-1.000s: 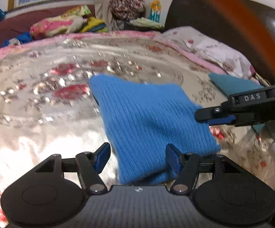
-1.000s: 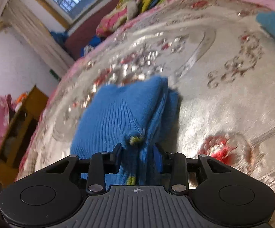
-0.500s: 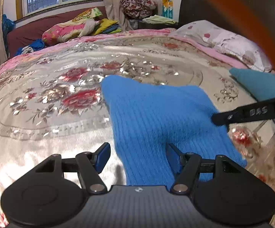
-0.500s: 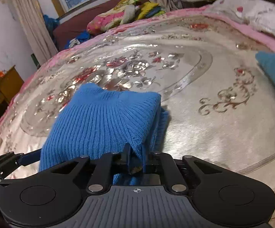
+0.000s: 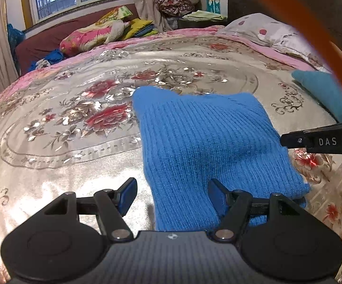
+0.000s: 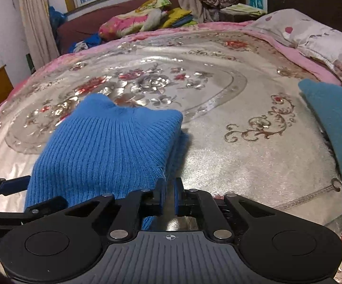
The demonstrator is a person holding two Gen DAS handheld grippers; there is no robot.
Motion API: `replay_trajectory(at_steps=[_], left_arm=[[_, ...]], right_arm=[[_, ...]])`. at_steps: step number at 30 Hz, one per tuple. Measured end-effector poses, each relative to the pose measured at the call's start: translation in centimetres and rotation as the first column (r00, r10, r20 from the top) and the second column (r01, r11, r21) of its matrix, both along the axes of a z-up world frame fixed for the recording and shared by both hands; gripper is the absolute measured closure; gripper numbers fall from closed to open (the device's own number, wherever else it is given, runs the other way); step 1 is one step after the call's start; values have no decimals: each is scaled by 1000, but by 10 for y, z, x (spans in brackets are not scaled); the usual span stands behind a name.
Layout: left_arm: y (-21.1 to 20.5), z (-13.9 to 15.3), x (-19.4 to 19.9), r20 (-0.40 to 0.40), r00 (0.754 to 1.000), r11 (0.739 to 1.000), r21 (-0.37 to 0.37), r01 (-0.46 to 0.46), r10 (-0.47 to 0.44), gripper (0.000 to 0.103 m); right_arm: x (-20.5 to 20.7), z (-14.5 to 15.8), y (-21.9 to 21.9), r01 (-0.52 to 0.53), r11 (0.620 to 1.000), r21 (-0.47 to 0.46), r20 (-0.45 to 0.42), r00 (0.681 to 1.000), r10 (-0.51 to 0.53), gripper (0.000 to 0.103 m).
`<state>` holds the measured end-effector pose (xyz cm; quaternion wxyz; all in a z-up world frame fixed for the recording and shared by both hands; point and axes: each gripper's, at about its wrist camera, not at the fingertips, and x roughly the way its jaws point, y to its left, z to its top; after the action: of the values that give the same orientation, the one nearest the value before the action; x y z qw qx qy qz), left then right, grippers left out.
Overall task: Fold small clothes
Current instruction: 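Pull the right gripper back from the folded sweater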
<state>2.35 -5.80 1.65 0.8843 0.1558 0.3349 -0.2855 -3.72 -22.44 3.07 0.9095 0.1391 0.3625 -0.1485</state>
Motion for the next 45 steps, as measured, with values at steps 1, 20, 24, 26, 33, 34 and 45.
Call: replay_trajectory(at_steps=[1,20,24,26,33,34,45], left_arm=[[-1,1,-1,4,1000,1000,5,0,0,32],[2,1,-3,-9,999,999,37,-37,37,30],[3,2,-6,-2,999,998,42,-36,36,30],[3,3,-7,-3,999,998,43,-37,38,30],[6,6,-9,2,999,998,44,-50,50,30],[6,7,-10,3,999,998,44,-52,52,30],[12,7,-16,4,997,996,54,-73,73,25]], right_arm=[[-2,1,1,2,1000,-3,0,1000,-2,97],[-15,-10,23,-22,999,-43,-54,998,20,90],[-20,-7,26,-20,999,-47,-39,999,18,90],[-22,-6,27,-19,999,-46,-36,999,18,90],[-26,-5,29,-20,999,-44,-31,999,19,90],[-27,-4,30,-20,999,-43,-30,999,19,90],[-35,-6,33,-19,1000,-22,-27,999,19,90]])
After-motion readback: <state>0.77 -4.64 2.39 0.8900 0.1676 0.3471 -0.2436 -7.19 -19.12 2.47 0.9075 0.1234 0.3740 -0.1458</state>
